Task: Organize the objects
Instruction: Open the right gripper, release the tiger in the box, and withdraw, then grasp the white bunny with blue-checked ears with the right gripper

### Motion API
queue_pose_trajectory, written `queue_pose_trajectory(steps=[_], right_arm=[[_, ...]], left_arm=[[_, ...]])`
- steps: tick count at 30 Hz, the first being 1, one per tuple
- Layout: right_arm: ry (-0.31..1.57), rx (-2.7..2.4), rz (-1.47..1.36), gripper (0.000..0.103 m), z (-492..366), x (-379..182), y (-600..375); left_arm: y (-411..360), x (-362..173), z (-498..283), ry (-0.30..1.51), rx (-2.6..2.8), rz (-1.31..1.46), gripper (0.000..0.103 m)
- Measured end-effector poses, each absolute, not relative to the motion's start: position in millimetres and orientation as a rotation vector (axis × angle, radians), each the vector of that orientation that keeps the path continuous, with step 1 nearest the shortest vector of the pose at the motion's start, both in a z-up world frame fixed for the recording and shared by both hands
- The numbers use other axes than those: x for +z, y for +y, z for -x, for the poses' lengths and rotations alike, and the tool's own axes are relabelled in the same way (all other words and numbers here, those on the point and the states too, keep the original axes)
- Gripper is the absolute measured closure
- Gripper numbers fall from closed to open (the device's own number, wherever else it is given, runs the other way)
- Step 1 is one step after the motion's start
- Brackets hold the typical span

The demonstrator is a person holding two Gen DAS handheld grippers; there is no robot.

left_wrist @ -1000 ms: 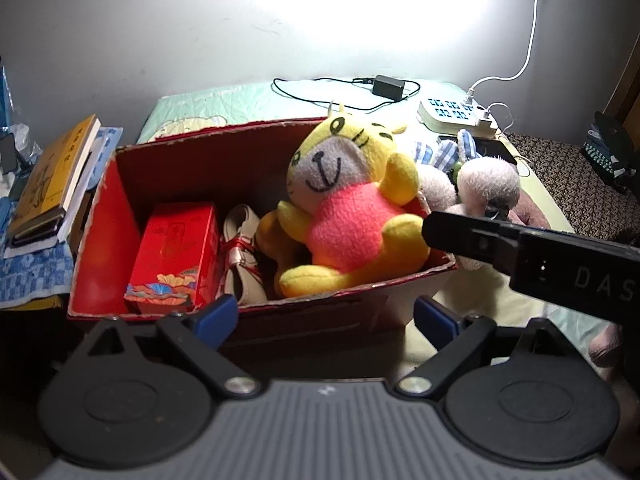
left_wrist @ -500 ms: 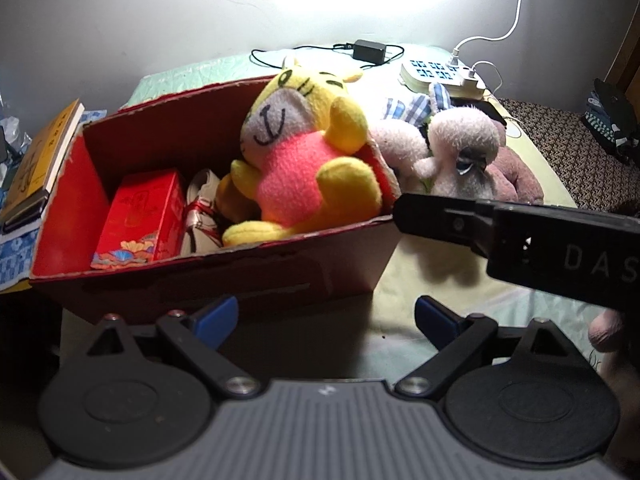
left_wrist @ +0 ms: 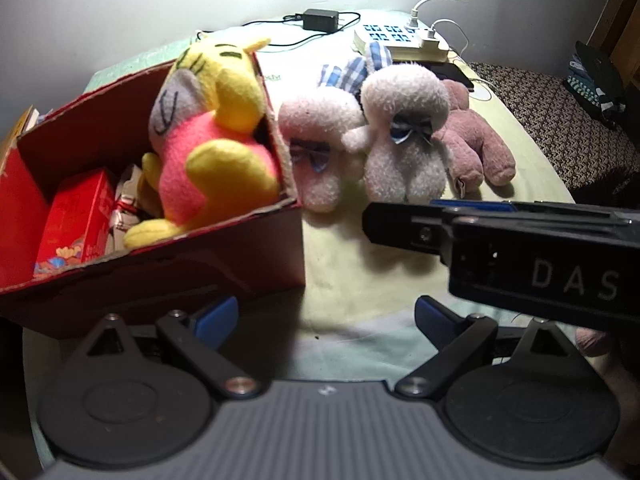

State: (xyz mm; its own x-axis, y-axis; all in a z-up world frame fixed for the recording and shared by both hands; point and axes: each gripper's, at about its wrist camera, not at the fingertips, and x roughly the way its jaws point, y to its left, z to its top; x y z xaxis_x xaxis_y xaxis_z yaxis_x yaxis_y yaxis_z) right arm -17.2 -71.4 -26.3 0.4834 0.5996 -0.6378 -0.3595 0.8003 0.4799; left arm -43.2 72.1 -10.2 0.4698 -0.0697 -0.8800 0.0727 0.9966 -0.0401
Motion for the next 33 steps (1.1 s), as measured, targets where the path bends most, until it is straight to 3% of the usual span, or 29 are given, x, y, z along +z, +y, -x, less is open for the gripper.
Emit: queue_pose_trajectory(steps=[25,33], right_arm=[[0.972,0.395,-0.414,0.054,-20,-66,-178],[0.925,0.433,-0.51,0.051,-48,-61,-189]], left_arm=[[-17,-38,-1,1.12,-0.226,-0.078,0.007],[-15,-28,-20,1.003,-0.136,-0.106,0.007]])
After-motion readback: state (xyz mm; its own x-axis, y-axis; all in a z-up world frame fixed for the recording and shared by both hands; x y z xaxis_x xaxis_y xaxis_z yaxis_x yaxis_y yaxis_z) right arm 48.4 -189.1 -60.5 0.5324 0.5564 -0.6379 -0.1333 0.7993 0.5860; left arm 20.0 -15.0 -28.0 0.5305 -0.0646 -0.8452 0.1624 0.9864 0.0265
